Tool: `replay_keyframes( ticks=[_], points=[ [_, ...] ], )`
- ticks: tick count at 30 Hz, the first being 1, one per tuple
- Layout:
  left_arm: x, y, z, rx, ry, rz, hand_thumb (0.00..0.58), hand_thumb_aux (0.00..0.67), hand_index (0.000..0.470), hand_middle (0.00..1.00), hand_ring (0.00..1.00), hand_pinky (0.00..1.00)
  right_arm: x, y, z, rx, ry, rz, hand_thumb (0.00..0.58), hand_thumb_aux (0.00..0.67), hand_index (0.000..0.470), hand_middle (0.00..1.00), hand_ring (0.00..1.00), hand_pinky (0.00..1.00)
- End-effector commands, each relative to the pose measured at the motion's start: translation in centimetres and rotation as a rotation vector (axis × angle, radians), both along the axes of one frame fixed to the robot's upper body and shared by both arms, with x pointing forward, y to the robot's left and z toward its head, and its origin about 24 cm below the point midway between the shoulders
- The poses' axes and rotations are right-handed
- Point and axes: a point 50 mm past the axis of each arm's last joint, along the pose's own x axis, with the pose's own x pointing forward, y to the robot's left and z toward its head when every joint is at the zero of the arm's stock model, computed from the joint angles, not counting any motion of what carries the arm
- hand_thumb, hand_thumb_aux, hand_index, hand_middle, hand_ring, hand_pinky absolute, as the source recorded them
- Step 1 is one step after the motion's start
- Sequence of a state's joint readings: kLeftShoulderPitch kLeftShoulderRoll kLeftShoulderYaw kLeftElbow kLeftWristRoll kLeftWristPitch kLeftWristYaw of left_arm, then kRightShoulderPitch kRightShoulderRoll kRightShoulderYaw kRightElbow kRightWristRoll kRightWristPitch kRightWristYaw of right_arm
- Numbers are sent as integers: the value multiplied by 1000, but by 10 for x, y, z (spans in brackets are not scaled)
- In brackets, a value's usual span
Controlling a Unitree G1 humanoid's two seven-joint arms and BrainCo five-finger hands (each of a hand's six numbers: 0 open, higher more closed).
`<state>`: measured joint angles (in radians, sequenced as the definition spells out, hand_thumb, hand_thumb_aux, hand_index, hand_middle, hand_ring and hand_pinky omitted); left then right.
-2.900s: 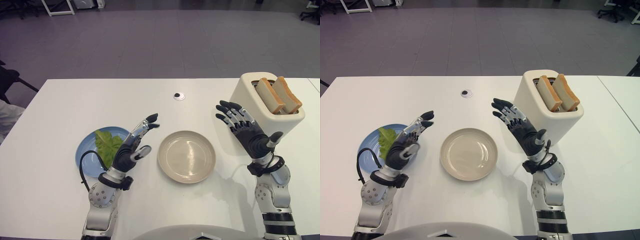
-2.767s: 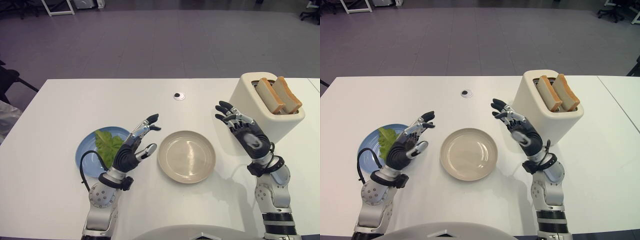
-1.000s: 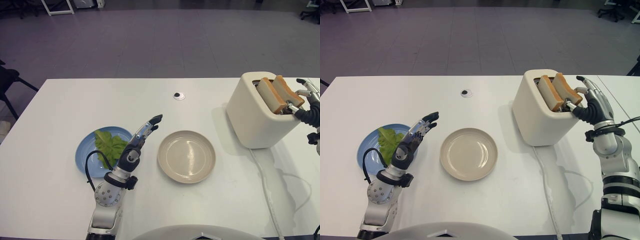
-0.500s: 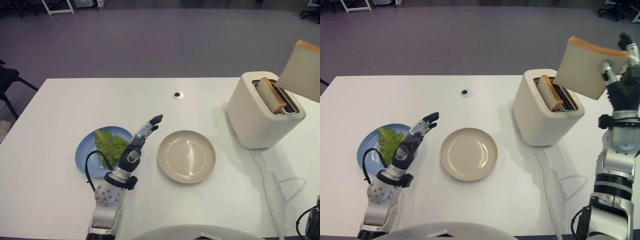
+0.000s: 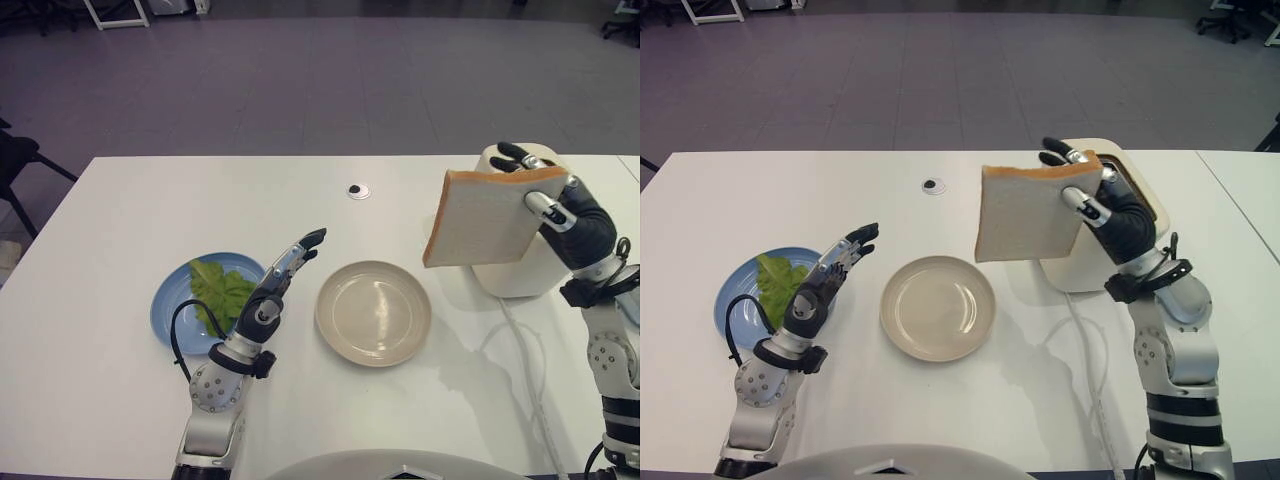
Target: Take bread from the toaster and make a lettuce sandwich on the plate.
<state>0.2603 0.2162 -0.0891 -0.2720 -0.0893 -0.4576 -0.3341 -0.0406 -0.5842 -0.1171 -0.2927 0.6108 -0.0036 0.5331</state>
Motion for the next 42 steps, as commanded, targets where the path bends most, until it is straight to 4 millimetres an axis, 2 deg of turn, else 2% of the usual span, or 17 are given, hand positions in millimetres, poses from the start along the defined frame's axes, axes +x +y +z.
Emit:
replay_keyframes(
  ticks=[1,8,16,17,18,19,24,27,29,32,34,39,42],
  points=[
    [0,1,-1,16,11,-1,0,0,0,0,0,0,-9,27,-37,-76,201,78,580,670,470,0,0,0],
    [1,-1,-1,17,11,-8,0,0,0,0,0,0,-9,55,-82,-203,261,-1,580,670,470,0,0,0],
    [1,-1,-1,19,11,-10,0,0,0,0,0,0,-12,66,-106,-311,253,-4,580,665,466,0,0,0],
    [1,-1,-1,19,11,-9,0,0,0,0,0,0,-12,66,-107,-323,244,-5,545,504,354,0,0,0],
    [1,0,-1,19,11,-9,0,0,0,0,0,0,-12,67,-108,-333,234,-6,447,349,245,0,0,0],
    [1,0,-1,19,11,-9,0,0,0,0,0,0,-12,67,-108,-339,223,-11,0,0,0,0,0,0],
    [1,0,0,21,9,-7,0,0,0,0,0,0,-9,66,-104,-325,177,-39,0,0,0,0,0,0],
    [1,13,8,93,-21,54,0,0,0,0,0,0,-5,62,-99,-309,139,-73,0,0,0,0,0,0],
    [1,35,17,271,-68,153,0,0,0,0,0,0,-3,59,-96,-298,120,-100,0,0,0,0,0,0],
    [-2,74,26,734,-141,373,0,0,0,0,0,0,-2,58,-95,-289,114,-113,0,0,0,0,0,0],
    [-2,93,19,1016,-144,438,0,0,0,0,0,0,-1,57,-95,-291,112,-117,0,0,0,0,0,0],
    [0,118,-9,1258,-19,487,0,0,0,0,0,0,1,54,-95,-306,101,-127,0,0,0,0,0,0],
    [-1,129,-19,1343,46,512,0,0,0,0,0,0,2,54,-96,-309,98,-124,0,0,0,0,0,0]
  ],
)
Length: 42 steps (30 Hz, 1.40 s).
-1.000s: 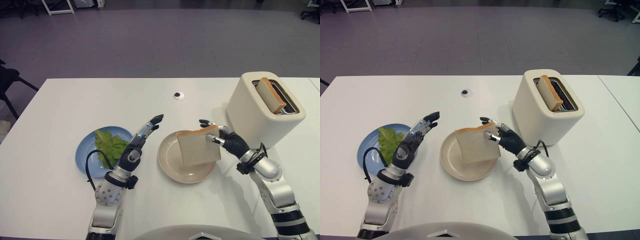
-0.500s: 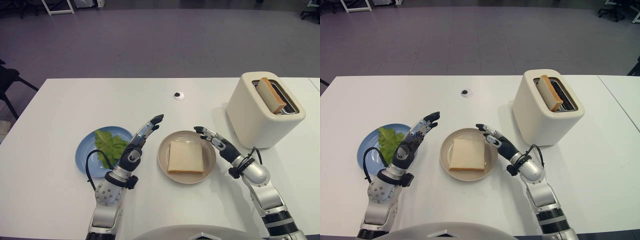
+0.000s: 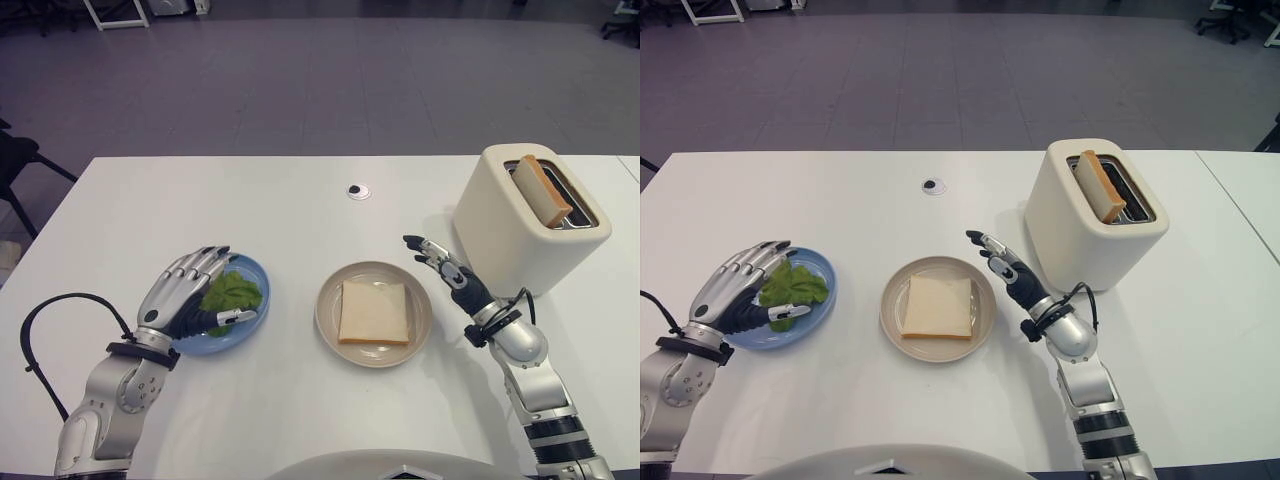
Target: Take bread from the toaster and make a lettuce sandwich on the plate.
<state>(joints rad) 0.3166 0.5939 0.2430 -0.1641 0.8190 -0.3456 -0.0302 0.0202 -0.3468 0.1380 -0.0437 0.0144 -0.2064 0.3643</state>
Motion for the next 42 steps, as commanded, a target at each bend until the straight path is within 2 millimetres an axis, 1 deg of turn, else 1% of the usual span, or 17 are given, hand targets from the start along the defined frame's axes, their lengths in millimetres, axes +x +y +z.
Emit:
replay_keyframes(
  ticks=[1,7,9,10,11,12,13,14,18,21,22,24,26,28,34,40,42],
  points=[
    [-2,14,-13,88,80,71,0,0,0,0,0,0,3,-1,0,-20,-9,0,0,0,0,0,0,0],
    [-4,19,-22,151,134,107,0,0,0,0,0,0,3,1,0,-21,-9,8,0,0,0,0,0,0],
    [-3,17,-24,160,149,99,53,32,22,0,0,0,3,1,0,-21,-10,7,0,0,0,0,0,0],
    [-3,15,-26,165,156,93,87,53,37,0,0,0,3,1,0,-22,-10,5,0,0,0,0,0,0],
    [-2,14,-27,170,162,87,179,113,79,0,0,0,2,0,0,-21,-10,4,0,0,0,0,0,0],
    [-1,13,-28,177,169,82,201,129,90,0,0,0,2,0,0,-21,-10,4,0,0,0,0,0,0],
    [-1,12,-29,181,177,79,261,173,122,0,0,0,2,0,0,-21,-9,4,0,0,0,0,0,0],
    [-1,12,-30,184,184,78,395,292,205,0,0,0,2,0,0,-20,-8,5,0,0,0,0,0,0],
    [1,13,-33,184,200,75,559,544,382,0,0,0,2,1,0,-19,-5,5,0,0,0,0,0,0],
    [1,12,-33,178,201,71,580,654,459,0,0,0,2,1,0,-21,-6,5,0,0,0,0,0,0],
    [1,12,-33,175,198,67,580,659,463,0,0,0,2,1,0,-21,-6,5,0,0,0,0,0,0],
    [1,11,-33,174,191,59,573,599,420,0,0,0,2,1,0,-22,-6,5,0,0,0,0,0,0],
    [2,10,-29,173,155,51,580,670,470,0,0,0,2,0,0,-23,-7,4,0,0,0,0,0,0],
    [2,9,-23,170,107,48,580,670,470,0,0,0,2,0,0,-23,-8,3,0,0,0,0,0,0],
    [3,5,18,174,-180,52,580,670,470,0,0,0,3,1,1,-22,-17,-1,0,0,0,0,0,0],
    [1,-46,56,-5,-428,-117,580,670,470,0,0,0,5,1,4,-9,-32,-9,0,0,0,0,0,0],
    [2,-67,60,-100,-452,-186,580,670,470,0,0,0,7,1,5,-5,-39,-13,0,0,0,0,0,0]
  ],
)
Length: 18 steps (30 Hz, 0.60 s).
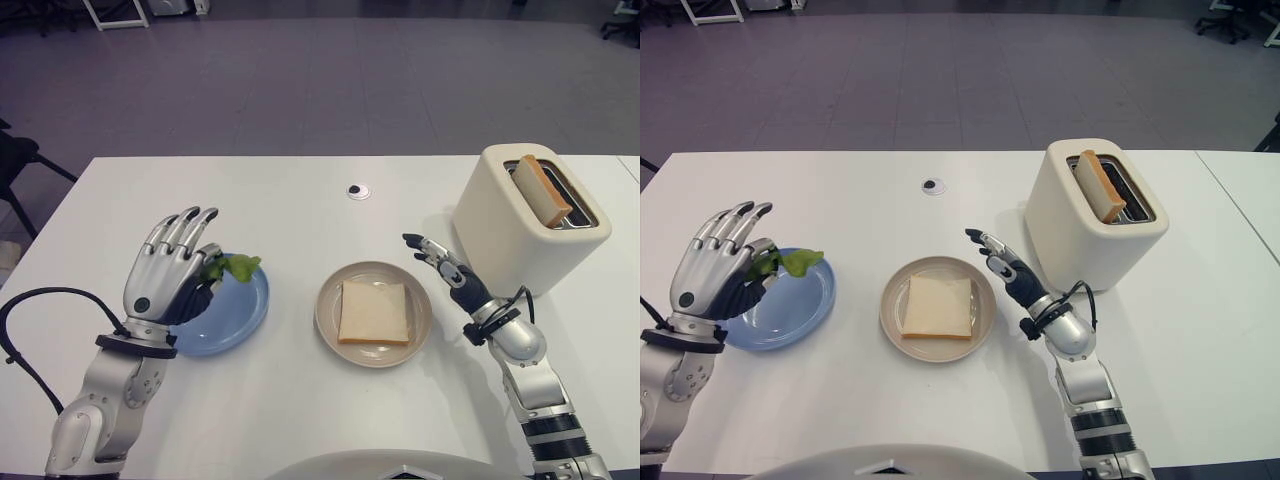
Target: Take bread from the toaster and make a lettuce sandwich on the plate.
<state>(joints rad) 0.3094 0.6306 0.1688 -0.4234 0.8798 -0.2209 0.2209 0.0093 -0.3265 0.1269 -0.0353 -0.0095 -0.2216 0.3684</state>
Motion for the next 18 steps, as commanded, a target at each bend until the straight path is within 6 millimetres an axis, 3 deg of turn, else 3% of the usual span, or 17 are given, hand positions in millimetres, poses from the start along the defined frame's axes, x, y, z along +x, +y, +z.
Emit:
replay_keyframes(
  ticks=[1,5,8,11,14,18],
  points=[
    [4,-43,7,-150,-35,-174,580,670,470,0,0,0,6,-2,4,1,-21,-15,0,0,0,0,0,0],
    [15,-92,-8,-236,27,-360,580,670,470,0,0,0,10,-5,4,9,-36,-39,0,0,0,0,0,0],
    [23,-127,-19,-176,59,-467,580,670,470,0,0,0,12,-6,5,14,-44,-46,0,0,0,0,0,0],
    [26,-158,-53,-38,173,-549,580,670,470,0,0,0,14,-7,4,17,-47,-53,0,0,0,0,0,0],
    [22,-164,-88,146,290,-572,580,670,470,0,0,0,12,-7,3,19,-46,-56,0,0,0,0,0,0],
    [22,-160,-91,202,288,-570,580,670,470,0,0,0,12,-6,3,19,-45,-53,0,0,0,0,0,0]
  ],
)
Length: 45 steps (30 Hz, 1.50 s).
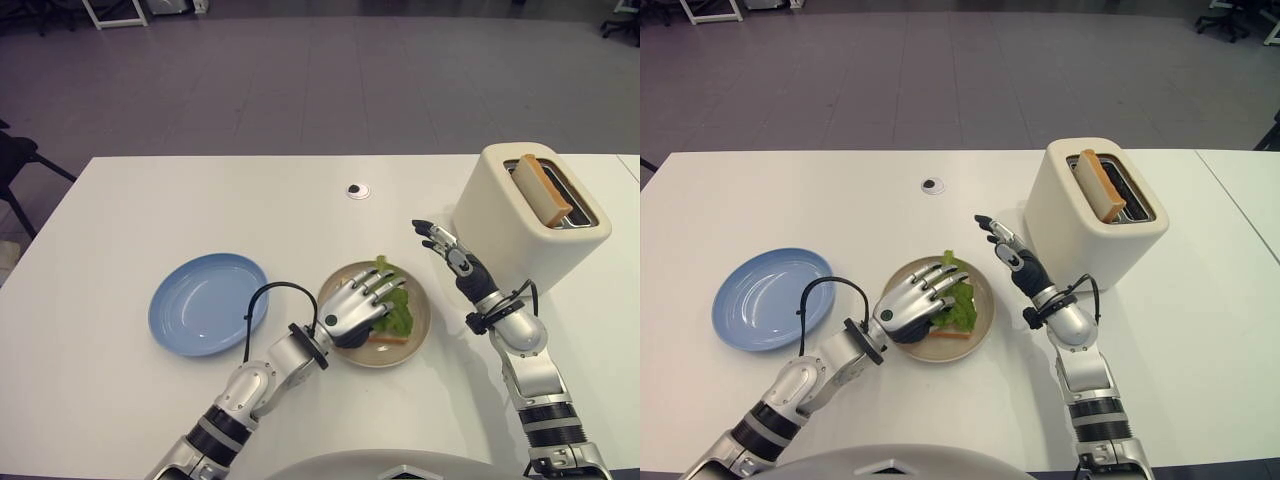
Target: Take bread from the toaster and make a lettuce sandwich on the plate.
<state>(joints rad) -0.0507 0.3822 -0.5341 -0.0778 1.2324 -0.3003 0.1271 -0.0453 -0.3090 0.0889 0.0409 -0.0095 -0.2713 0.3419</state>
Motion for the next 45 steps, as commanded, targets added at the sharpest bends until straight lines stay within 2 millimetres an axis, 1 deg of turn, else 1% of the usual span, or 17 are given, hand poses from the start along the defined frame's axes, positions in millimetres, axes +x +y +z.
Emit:
replay_keyframes(
  ticks=[1,18,19,20,21,23,24,25,26,27,32,34,36,38,41,43,45],
  points=[
    [0,4,-3,52,-6,-1,580,670,470,0,0,0,-1,1,0,-3,2,0,0,0,0,0,0,0],
    [-7,11,14,17,-45,22,580,670,470,0,0,0,0,-2,0,-9,3,1,0,0,0,0,0,0],
    [-7,10,13,19,-41,21,566,568,398,0,0,0,0,-2,0,-9,4,3,0,0,0,0,0,0],
    [-8,10,12,24,-36,21,531,476,334,0,0,0,1,-2,0,-10,4,5,0,0,0,0,0,0],
    [-8,11,12,28,-34,22,496,415,291,0,0,0,1,-2,0,-10,4,7,0,0,0,0,0,0],
    [-10,10,12,29,-36,9,438,339,238,0,0,0,1,-2,0,-10,4,7,0,0,0,0,0,0],
    [-11,9,13,29,-41,-1,390,286,201,0,0,0,1,-2,0,-10,4,7,0,0,0,0,0,0],
    [-12,8,14,31,-45,-10,310,213,149,0,0,0,1,-3,1,-11,4,7,0,0,0,0,0,0],
    [-14,8,15,36,-49,-15,100,60,42,0,0,0,1,-3,1,-11,4,7,0,0,0,0,0,0],
    [-15,9,16,42,-51,-17,0,0,0,0,0,0,1,-3,1,-11,4,7,0,0,0,0,0,0],
    [-33,8,25,33,-73,-103,0,0,0,0,0,0,3,-5,8,-8,-29,17,0,0,0,0,0,0],
    [-39,7,40,-114,-66,-125,0,0,0,0,0,0,2,-6,29,-19,-154,47,0,0,0,0,0,0],
    [-38,18,59,-342,-47,-79,0,0,0,0,0,0,-2,-12,67,-82,-368,66,0,0,0,0,0,0],
    [-31,37,67,-570,24,2,0,0,0,0,0,0,-3,-28,99,-154,-525,13,0,0,0,0,0,0],
    [-20,65,63,-798,135,102,0,0,0,0,0,0,4,-60,125,-315,-625,-134,0,0,0,0,0,0],
    [-15,77,58,-881,200,145,0,0,0,0,0,0,9,-81,130,-457,-643,-237,0,0,0,0,0,0],
    [-13,78,49,-874,267,147,0,0,0,0,0,0,18,-103,124,-638,-608,-348,0,0,0,0,0,0]
  ],
)
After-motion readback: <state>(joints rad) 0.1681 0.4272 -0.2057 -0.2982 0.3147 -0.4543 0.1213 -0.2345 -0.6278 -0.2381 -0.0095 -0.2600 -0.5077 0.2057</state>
